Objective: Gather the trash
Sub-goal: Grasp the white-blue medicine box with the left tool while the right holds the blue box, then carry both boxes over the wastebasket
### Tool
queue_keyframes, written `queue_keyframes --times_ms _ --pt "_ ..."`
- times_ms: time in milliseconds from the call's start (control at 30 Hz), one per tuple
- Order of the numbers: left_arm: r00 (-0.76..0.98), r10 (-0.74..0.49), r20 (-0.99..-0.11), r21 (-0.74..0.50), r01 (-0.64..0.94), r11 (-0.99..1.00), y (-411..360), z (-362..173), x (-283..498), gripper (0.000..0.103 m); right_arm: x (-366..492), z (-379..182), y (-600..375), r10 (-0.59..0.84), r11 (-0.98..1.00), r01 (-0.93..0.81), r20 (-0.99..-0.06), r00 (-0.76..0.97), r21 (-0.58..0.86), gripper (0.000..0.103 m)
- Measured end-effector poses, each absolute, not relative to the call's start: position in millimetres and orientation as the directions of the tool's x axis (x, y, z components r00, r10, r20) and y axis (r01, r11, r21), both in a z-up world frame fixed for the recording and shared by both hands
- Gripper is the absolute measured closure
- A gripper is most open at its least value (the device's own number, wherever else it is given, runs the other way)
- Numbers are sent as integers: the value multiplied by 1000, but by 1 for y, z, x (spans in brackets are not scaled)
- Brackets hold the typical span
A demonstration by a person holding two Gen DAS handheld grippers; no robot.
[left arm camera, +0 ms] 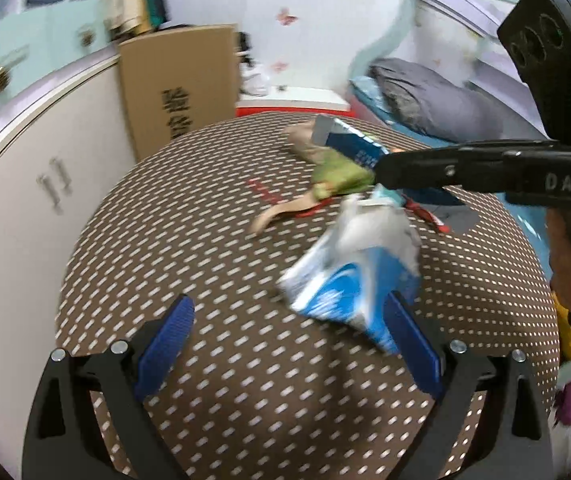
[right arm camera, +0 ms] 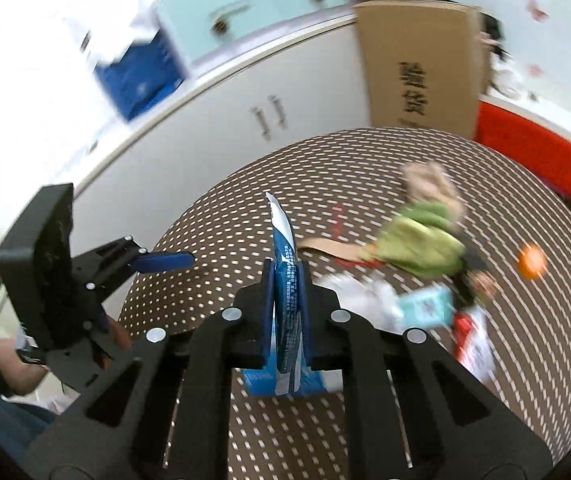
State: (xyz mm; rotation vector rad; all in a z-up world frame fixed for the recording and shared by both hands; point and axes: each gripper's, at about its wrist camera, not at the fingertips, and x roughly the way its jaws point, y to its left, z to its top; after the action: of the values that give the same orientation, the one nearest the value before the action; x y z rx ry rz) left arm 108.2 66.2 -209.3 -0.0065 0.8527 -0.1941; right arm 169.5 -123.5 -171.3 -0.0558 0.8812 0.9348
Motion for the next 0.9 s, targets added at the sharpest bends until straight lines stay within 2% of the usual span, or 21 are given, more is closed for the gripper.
queue_keyframes --times_ms 133,267,400,467,500,533,567,600,633,667,833,867,900 --pt "636 -193 -747 6 296 955 31 -215 124 10 165 -172 -165 689 661 -656 -643 336 366 91" --pt "596 -175 -784 53 346 937 14 -229 143 11 155 -174 -202 679 700 -599 -622 390 389 91" --pt "579 -230 -782 41 416 908 2 -228 144 34 151 -176 -232 671 725 -548 -605 429 416 91" --pt "554 -282 -783 -15 437 900 4 -222 144 48 148 -178 -245 672 730 -530 -593 443 432 91" --pt "545 -295 -785 -31 440 898 5 -221 143 49 147 -179 -252 674 731 -519 -585 451 443 91" --pt "547 -287 -786 -20 441 897 5 -221 142 49 147 -181 -257 675 731 -514 -581 455 448 91" --pt "553 -276 -786 -6 440 898 4 -221 140 44 146 -181 -261 676 732 -509 -577 458 453 91" --pt "559 -271 -784 0 436 900 4 -222 138 36 146 -182 -266 673 736 -503 -577 463 453 91" --pt "563 -232 -793 30 417 908 1 -224 139 13 145 -183 -268 670 739 -500 -578 466 452 91" --pt "572 -194 -797 67 402 913 -1 -227 140 9 145 -184 -270 668 740 -498 -578 469 452 91" --pt "553 -183 -813 59 391 919 -17 -233 147 9 142 -185 -276 670 739 -496 -570 476 455 91" --pt "553 -182 -813 61 393 918 -21 -234 147 11 141 -185 -277 670 739 -495 -569 476 456 91" --pt "551 -177 -815 65 391 918 -24 -236 147 19 141 -186 -278 669 740 -493 -569 478 457 91"
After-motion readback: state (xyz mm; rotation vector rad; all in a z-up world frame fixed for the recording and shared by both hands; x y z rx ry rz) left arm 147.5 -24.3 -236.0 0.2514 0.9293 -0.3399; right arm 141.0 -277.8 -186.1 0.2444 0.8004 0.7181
